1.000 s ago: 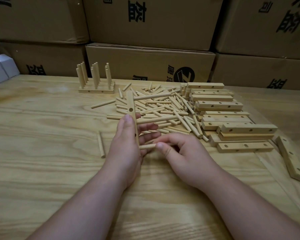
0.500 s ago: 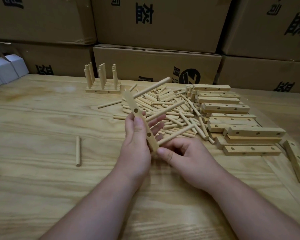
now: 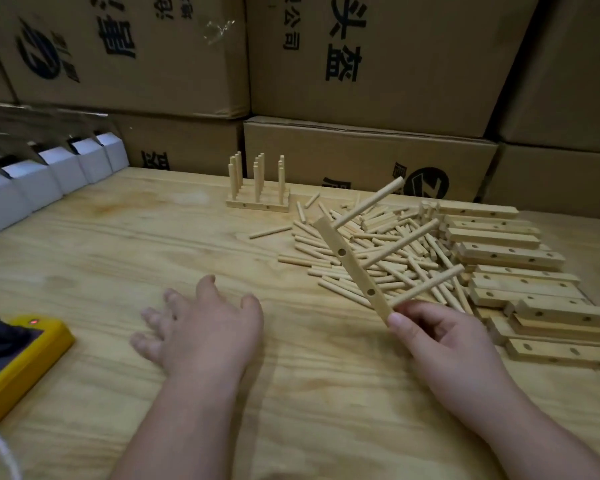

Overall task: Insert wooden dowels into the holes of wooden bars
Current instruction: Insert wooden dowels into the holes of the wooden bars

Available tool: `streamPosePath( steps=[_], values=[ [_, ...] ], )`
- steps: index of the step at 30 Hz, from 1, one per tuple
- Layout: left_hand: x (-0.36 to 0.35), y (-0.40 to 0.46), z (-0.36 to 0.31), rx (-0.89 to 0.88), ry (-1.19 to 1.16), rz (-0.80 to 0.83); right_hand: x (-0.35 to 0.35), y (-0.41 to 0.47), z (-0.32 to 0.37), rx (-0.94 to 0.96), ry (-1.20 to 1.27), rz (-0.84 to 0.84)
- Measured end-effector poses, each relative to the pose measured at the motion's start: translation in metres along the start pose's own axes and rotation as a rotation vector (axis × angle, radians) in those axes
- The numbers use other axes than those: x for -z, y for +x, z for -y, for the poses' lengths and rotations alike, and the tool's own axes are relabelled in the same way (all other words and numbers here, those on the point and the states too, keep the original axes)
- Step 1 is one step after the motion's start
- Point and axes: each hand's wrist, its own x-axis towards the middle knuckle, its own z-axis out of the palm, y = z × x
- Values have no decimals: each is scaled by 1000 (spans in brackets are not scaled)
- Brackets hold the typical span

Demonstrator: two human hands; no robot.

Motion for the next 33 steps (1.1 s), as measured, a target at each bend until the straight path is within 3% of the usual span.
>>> streamPosePath(
  steps=[3, 7, 10, 14, 15, 16, 18, 20, 23, 25, 28, 29, 33],
  values=[
    [-6, -4, -3, -90, 40, -51, -1, 16, 6, 1, -75, -29],
    [-25, -11, -16, -430, -38, -71, -12, 72, 22, 29, -193, -21],
    [-36, -17, -25, -734, -140, 87, -30, 125, 33, 69, -313, 27],
    [-43, -23, -43, -1003, -250, 426, -62, 189, 42, 111, -474, 109],
    [-47, -24, -46, -1055, -191, 448, -72, 203, 44, 112, -521, 134],
    [-47, -24, -50, -1084, -94, 365, -81, 215, 44, 110, -565, 157],
    [-46, -21, -49, -991, 11, 208, -100, 237, 45, 120, -629, 183],
    [-47, -17, -44, -892, -53, 265, -118, 254, 43, 131, -662, 193],
    [-43, -14, -44, -884, 94, 197, -139, 272, 39, 141, -715, 215],
    [-39, -9, -44, -872, 153, 367, -149, 280, 36, 137, -738, 234],
    [-41, -3, -45, -1013, -12, 345, -157, 288, 33, 122, -741, 232],
    [-40, 0, -47, -1011, 16, 433, -158, 289, 33, 117, -740, 229],
    [-45, 7, -49, -970, -74, 496, -163, 294, 33, 114, -770, 229]
  ],
)
